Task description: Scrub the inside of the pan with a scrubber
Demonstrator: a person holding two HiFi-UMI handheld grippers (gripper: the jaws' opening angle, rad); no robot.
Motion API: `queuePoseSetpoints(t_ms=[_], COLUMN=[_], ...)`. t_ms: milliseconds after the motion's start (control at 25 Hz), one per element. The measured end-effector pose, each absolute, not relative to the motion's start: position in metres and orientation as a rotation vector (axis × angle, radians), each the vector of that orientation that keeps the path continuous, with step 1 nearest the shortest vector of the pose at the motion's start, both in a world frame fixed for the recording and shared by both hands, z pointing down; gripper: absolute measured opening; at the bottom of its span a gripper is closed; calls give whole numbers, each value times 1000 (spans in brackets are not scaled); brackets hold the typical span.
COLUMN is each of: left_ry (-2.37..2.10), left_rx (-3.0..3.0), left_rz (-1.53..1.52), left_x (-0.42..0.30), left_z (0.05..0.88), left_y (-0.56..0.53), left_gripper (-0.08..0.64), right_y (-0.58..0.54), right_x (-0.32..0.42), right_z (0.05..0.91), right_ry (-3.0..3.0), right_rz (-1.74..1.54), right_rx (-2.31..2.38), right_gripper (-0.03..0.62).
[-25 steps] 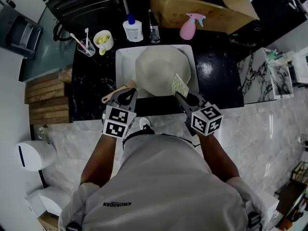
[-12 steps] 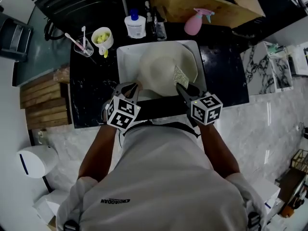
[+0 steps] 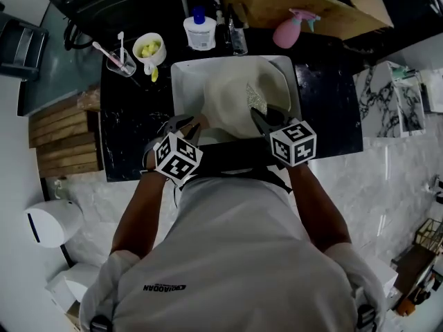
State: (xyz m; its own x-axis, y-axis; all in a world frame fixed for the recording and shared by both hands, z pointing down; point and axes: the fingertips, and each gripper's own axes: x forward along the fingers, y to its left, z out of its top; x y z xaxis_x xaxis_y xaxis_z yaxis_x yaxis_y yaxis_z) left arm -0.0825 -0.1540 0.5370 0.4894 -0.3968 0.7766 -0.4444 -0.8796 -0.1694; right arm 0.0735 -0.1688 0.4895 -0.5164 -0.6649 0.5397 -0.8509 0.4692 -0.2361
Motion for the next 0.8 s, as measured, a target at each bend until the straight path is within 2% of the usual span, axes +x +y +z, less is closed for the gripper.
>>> queuePoseSetpoints(t_ms=[320,800], left_ry=[-599,-479], left_rx=[2527,2401], left_rz=[1588,1661], left_x=[-87,-86], left_z=[571,578], left_y=[-151,-148], left_gripper=[140,164], right_y=[-183,-238], right_x=[84,87], right_z=[506,541], right_ry=[-2359,-2333], right_rz=[733,656], right_rx=[1144,1026], right_gripper=[72,72])
